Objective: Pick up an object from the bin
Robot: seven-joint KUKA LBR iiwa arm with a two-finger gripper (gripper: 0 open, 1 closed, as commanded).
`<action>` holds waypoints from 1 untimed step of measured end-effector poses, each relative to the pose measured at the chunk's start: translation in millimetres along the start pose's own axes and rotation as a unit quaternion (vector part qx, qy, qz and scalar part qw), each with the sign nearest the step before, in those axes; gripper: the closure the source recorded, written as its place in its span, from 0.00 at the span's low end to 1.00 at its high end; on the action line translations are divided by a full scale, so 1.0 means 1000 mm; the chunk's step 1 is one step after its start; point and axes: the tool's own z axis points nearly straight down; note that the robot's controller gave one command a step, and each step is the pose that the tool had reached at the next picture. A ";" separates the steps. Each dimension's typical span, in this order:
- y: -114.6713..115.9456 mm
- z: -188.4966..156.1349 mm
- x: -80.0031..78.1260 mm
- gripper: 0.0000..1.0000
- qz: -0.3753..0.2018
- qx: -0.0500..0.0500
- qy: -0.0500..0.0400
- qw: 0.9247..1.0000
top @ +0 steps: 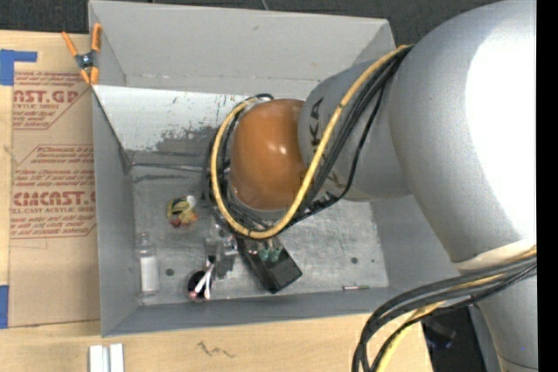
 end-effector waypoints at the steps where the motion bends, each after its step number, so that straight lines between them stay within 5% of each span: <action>1: 0.007 -0.046 0.007 1.00 -0.004 0.001 0.004 1.000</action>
Offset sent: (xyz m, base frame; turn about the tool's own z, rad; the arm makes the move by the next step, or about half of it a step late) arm -0.0218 -0.0284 0.0997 -0.1317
